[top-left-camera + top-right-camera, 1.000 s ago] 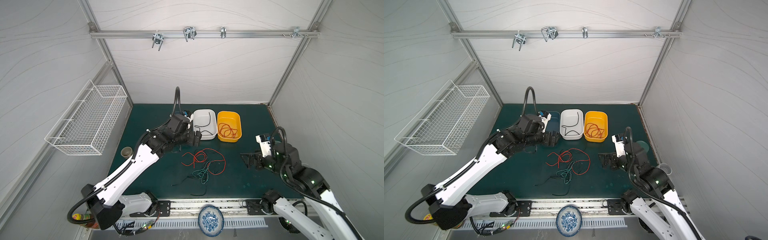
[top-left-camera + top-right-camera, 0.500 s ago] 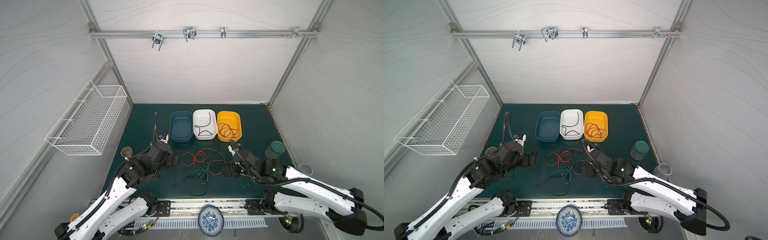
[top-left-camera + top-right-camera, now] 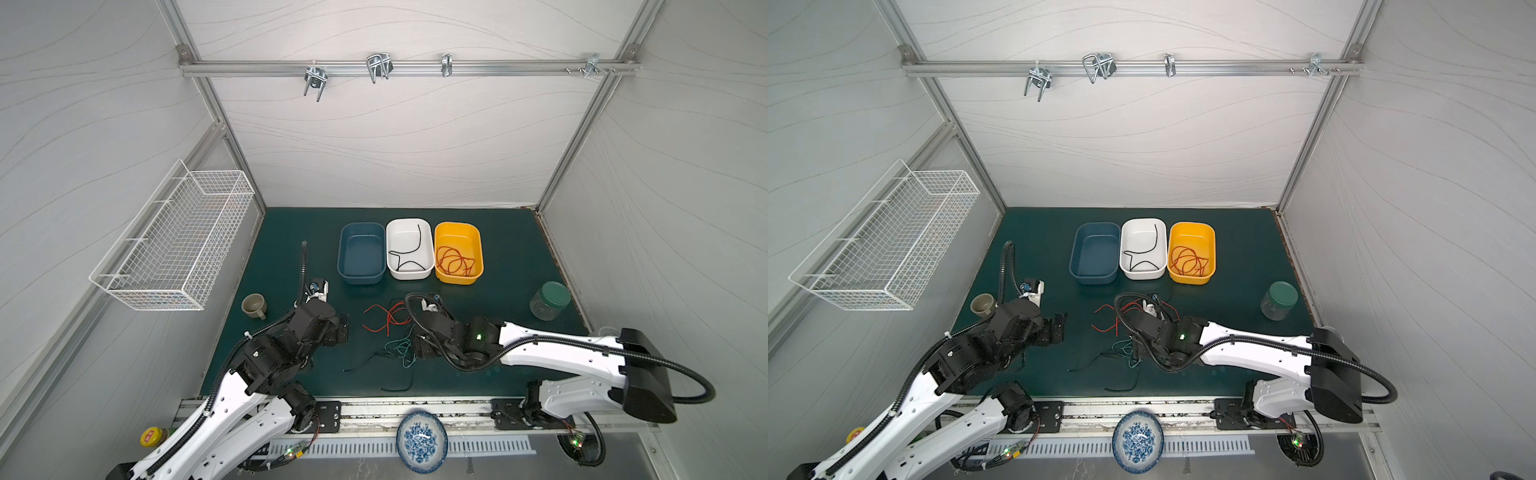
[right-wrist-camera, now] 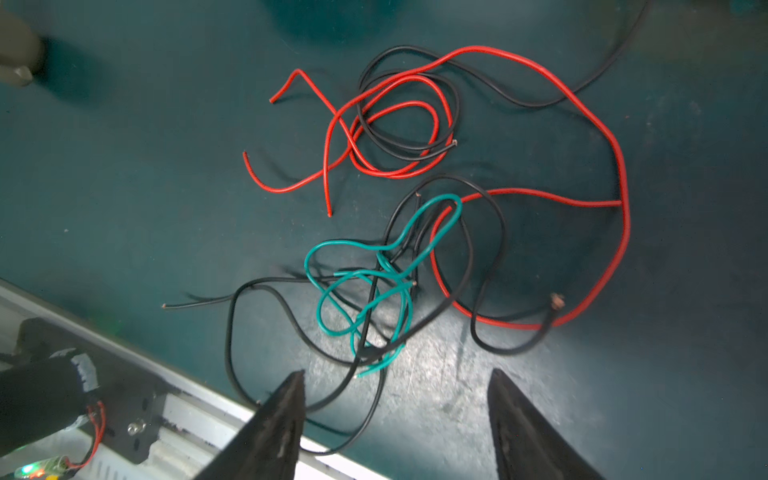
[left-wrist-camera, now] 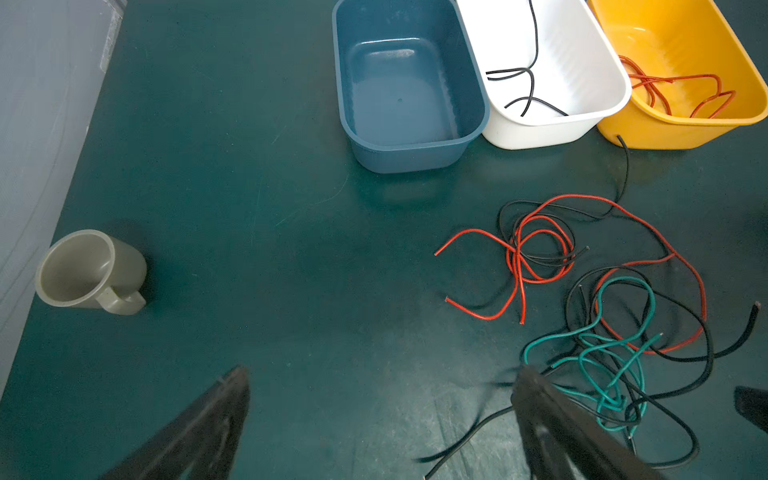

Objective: Untangle the cables
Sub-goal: 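Lower both grippers onto the remaining cable pile, then grasp a black cable with the right gripper and lift it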

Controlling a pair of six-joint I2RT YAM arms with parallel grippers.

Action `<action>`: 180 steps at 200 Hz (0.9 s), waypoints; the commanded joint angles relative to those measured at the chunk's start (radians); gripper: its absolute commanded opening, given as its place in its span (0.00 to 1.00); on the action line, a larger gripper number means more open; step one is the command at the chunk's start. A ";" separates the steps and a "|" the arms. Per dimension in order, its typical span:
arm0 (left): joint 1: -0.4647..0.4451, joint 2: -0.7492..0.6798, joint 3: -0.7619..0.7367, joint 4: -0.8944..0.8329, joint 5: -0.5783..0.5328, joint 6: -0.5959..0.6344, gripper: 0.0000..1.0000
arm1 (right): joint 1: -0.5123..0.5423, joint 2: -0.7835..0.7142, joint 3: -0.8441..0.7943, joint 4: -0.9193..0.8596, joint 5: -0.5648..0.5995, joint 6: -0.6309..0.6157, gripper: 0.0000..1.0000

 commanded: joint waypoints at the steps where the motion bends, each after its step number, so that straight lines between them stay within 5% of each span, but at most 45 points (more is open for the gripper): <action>1: -0.002 0.000 0.001 0.040 0.006 0.007 1.00 | 0.003 0.043 0.025 0.043 0.035 0.053 0.65; 132: -0.007 0.036 -0.003 0.045 0.053 0.007 1.00 | -0.136 0.107 -0.075 0.194 -0.127 0.063 0.40; 180: -0.006 0.047 -0.003 0.046 0.058 0.007 1.00 | -0.178 0.115 -0.062 0.196 -0.132 0.023 0.19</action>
